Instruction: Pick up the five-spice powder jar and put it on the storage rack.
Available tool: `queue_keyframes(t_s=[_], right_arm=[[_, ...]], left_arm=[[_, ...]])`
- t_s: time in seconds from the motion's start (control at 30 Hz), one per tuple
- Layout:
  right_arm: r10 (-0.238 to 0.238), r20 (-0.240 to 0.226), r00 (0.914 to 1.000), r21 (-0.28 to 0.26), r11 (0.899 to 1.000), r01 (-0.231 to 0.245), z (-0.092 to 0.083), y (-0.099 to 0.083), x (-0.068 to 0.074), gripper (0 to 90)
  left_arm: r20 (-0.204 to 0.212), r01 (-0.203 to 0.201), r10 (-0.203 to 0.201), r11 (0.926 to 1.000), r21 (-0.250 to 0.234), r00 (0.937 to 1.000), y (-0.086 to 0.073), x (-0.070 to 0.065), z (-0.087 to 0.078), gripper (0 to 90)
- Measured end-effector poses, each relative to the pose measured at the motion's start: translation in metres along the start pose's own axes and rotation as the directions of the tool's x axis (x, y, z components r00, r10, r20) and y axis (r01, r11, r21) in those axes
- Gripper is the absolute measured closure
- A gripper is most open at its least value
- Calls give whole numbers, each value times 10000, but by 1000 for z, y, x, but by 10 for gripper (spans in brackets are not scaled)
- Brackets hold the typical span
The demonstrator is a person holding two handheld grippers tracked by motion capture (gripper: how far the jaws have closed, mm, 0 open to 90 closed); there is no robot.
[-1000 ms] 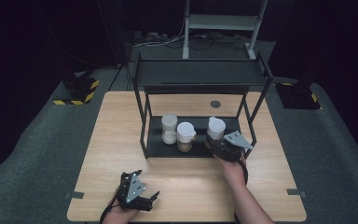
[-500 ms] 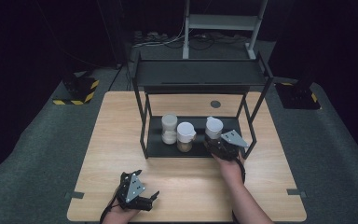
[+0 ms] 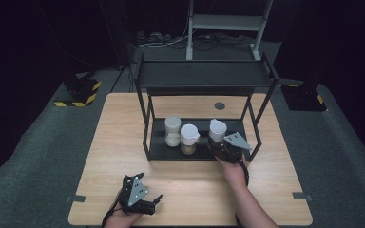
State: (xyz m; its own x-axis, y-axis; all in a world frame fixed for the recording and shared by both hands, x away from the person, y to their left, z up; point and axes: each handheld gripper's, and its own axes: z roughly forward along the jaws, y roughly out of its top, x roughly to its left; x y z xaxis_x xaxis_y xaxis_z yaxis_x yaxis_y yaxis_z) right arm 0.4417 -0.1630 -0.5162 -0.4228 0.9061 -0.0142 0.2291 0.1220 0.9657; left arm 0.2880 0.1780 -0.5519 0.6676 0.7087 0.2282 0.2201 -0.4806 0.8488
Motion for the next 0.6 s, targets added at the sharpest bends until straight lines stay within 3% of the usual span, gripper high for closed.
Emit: queue_keyframes(t_s=[0.6], right_arm=[[-77,-149,9999,-157,9998,75,-3,-5,-2,302]], left_arm=[[-17,-86,86,10000,-13,10000,0,-1,0,9]])
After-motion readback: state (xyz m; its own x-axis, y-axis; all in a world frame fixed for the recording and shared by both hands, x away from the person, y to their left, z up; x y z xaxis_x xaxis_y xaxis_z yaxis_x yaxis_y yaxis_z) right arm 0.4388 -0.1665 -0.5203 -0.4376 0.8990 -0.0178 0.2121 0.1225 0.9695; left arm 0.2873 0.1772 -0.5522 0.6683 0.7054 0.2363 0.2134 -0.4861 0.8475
